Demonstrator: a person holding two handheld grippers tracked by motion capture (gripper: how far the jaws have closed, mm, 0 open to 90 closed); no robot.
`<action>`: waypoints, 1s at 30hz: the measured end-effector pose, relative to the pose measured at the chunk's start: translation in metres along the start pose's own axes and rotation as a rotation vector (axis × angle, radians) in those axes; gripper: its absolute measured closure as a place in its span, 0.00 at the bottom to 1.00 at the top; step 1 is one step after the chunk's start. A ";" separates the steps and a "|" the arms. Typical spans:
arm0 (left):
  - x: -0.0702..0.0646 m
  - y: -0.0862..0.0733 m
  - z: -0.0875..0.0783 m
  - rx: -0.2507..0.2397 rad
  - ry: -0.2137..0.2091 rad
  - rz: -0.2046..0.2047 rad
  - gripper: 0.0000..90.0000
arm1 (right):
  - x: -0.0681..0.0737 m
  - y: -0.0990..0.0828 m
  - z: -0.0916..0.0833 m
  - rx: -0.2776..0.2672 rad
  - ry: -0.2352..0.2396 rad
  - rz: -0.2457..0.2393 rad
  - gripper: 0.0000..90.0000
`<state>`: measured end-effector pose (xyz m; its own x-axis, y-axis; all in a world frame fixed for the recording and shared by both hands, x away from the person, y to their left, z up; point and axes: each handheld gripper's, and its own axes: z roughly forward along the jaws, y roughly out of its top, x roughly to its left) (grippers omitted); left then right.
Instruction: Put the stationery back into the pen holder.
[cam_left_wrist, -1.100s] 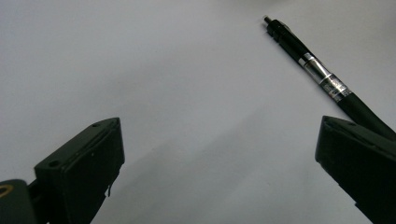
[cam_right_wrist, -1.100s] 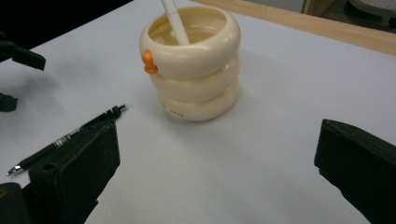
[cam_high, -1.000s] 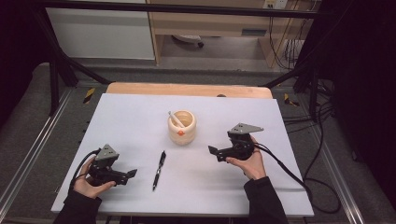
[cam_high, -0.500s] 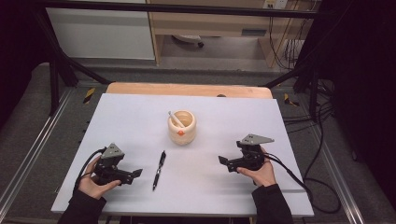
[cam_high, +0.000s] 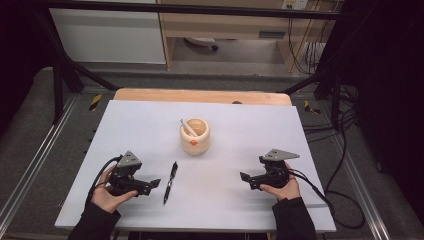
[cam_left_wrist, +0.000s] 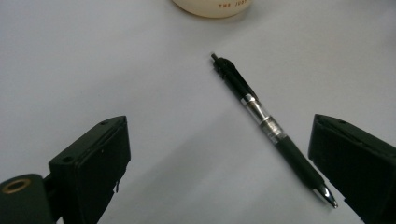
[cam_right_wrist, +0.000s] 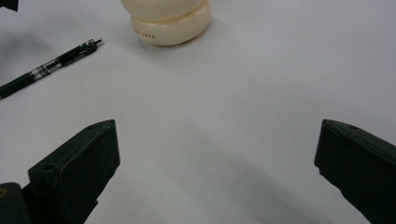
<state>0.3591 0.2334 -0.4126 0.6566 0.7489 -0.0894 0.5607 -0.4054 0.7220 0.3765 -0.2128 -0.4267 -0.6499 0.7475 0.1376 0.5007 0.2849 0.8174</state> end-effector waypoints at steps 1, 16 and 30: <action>-0.002 0.002 0.001 0.003 -0.002 0.000 0.07 | -0.001 -0.001 -0.001 0.001 -0.002 -0.006 0.01; -0.035 0.009 0.016 0.115 -0.061 -0.007 0.32 | -0.001 -0.003 -0.001 0.005 0.003 -0.003 0.01; -0.047 0.009 0.027 0.227 -0.023 -0.063 0.62 | -0.001 -0.003 0.000 0.014 0.004 0.001 0.01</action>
<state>0.3471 0.1806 -0.4211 0.6269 0.7652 -0.1466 0.6980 -0.4679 0.5422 0.3755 -0.2147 -0.4291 -0.6514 0.7455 0.1408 0.5094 0.2922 0.8094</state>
